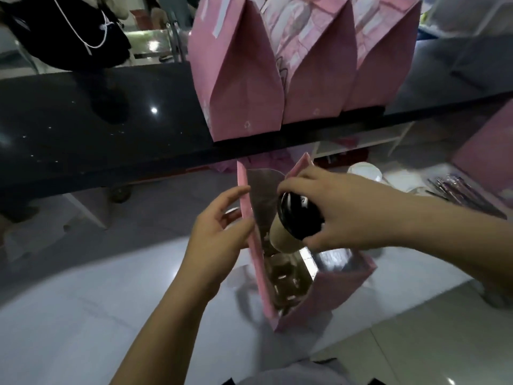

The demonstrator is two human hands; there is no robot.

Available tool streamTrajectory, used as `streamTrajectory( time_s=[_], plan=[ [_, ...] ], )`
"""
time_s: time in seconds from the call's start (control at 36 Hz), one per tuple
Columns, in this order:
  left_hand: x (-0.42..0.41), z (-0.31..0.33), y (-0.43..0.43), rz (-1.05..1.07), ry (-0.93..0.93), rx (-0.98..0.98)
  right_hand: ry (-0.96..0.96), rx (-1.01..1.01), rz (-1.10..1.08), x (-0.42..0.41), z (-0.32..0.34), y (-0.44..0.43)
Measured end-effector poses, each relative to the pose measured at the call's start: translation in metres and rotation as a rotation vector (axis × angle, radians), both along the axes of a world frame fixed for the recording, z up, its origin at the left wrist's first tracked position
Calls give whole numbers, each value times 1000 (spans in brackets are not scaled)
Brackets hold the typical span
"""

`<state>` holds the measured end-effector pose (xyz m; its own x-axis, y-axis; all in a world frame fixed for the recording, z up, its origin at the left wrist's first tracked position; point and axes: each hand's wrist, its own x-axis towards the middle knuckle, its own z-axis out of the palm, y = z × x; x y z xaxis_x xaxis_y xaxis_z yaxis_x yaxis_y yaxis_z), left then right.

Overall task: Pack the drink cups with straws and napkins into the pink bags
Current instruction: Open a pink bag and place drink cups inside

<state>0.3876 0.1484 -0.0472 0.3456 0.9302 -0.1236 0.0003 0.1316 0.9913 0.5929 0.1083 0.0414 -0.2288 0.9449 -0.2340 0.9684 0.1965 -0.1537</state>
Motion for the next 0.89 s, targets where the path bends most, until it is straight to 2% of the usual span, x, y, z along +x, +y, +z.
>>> streamTrajectory(
  time_s=[0.17,0.36,0.67,0.89],
  plan=[
    [-6,2,2,3,61,45,-106,45,25,-15,-62,30],
    [-9,3,5,-17,117,71,-87,-61,-16,-23,-102,59],
    [-9,2,7,-61,177,114,-5,-215,-54,-24,-117,72],
    [-16,1,11,-52,153,83,-51,-194,-34,-13,-107,68]
  ],
)
